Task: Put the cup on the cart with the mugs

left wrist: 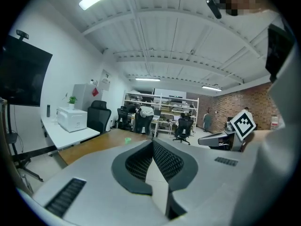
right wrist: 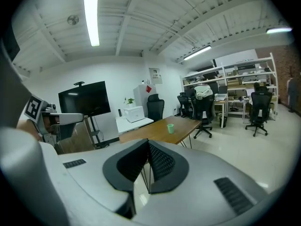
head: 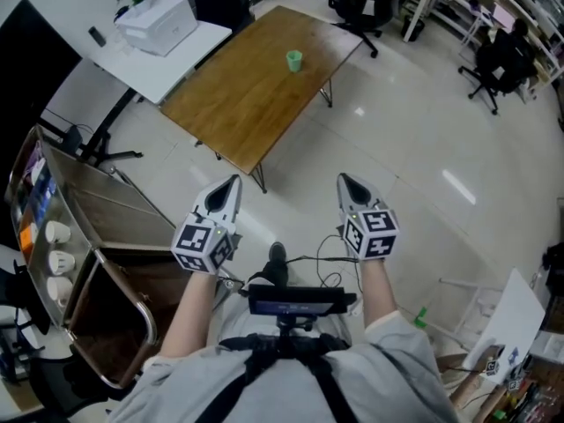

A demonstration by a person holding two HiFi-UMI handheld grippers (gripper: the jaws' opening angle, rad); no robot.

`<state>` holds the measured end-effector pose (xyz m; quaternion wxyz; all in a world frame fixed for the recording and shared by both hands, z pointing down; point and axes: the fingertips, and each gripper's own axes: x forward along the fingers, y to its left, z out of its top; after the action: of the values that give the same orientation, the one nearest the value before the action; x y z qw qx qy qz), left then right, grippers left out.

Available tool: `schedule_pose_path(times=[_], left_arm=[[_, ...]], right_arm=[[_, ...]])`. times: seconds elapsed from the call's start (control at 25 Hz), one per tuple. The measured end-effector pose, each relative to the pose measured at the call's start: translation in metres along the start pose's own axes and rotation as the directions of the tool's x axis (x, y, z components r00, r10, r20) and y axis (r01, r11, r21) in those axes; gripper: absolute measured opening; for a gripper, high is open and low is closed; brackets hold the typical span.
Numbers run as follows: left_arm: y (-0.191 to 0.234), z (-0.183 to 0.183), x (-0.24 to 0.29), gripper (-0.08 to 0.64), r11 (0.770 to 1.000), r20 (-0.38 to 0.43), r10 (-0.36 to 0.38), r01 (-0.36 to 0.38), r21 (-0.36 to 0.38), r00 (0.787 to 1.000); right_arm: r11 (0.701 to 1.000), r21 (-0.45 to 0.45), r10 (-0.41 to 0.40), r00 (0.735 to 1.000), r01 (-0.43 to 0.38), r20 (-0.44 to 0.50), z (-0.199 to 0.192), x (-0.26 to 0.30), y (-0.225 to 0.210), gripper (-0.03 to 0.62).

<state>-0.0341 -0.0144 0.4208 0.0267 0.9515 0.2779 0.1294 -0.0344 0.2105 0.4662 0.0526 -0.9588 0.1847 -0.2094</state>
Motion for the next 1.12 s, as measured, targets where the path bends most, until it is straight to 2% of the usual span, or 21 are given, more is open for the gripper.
schedule_pose_path(times=[0.28, 0.48, 0.64, 0.84, 1.12], left_arm=[[0.036, 0.023, 0.073, 0.008, 0.997, -0.018, -0.069, 0.070, 0.015, 0.997], [0.047, 0.039, 0.110, 0.008, 0.991, -0.001, -0.124, 0.124, 0.044, 0.992], [0.052, 0.042, 0.135, 0.008, 0.989, -0.009, -0.145, 0.146, 0.039, 0.989], [0.052, 0.042, 0.181, 0.008, 0.991, -0.030, -0.131, 0.131, 0.033, 0.991], [0.056, 0.043, 0.267, 0.008, 0.998, -0.072, -0.063, 0.064, 0.014, 0.995]], right_arm=[[1.000, -0.005, -0.028, 1.000, 0.028, 0.009, 0.038, 0.073, -0.015, 0.002], [0.999, -0.009, -0.041, 0.999, 0.041, 0.029, 0.062, 0.102, -0.021, 0.002], [0.999, -0.009, -0.037, 0.999, 0.038, 0.024, 0.074, 0.120, -0.029, 0.002], [1.000, -0.005, -0.025, 1.000, 0.025, 0.012, 0.083, 0.147, -0.065, 0.002], [0.998, -0.025, 0.060, 0.998, -0.061, -0.036, 0.104, 0.200, -0.125, 0.002]])
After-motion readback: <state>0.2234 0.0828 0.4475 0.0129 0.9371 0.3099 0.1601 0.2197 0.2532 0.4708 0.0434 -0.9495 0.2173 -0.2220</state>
